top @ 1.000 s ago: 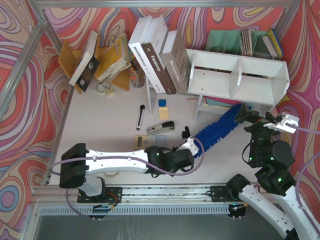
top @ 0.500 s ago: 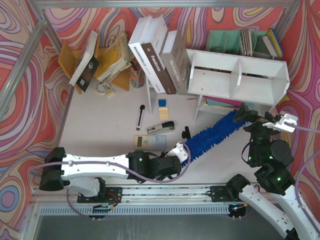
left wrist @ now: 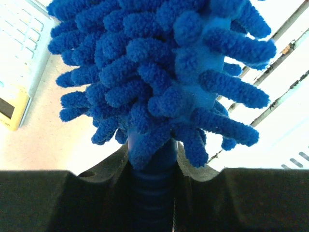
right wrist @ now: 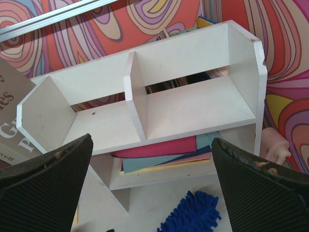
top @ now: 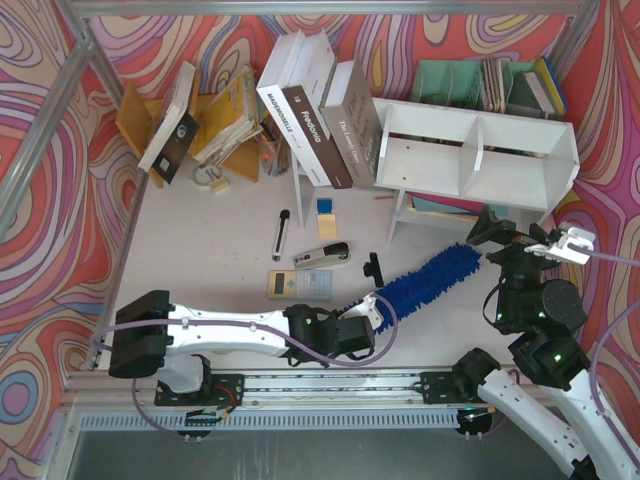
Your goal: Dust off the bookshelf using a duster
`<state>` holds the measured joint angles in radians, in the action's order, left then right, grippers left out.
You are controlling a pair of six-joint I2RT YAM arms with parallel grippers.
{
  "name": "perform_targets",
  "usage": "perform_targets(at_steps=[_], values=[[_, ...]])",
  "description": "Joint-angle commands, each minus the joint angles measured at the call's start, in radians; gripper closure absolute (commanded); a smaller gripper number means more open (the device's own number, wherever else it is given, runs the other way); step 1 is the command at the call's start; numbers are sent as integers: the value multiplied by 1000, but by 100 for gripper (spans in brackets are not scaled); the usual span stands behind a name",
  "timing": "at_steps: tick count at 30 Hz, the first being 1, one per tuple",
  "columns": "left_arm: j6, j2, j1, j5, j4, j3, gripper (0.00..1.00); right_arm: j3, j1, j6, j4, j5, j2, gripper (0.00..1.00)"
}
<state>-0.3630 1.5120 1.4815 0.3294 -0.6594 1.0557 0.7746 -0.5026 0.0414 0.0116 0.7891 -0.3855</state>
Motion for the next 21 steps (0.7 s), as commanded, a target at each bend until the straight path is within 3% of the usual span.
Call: perform_targets(at_steps=[1, 12, 21], values=[[22, 20, -45, -2, 78, -5, 100, -1, 4, -2, -21, 13, 0, 1], [-120, 72, -90, 175, 68, 29, 100, -1, 4, -3, -19, 13, 7, 1], [-270, 20, -91, 305, 12, -14, 100, -2, 4, -7, -21, 13, 11, 1]])
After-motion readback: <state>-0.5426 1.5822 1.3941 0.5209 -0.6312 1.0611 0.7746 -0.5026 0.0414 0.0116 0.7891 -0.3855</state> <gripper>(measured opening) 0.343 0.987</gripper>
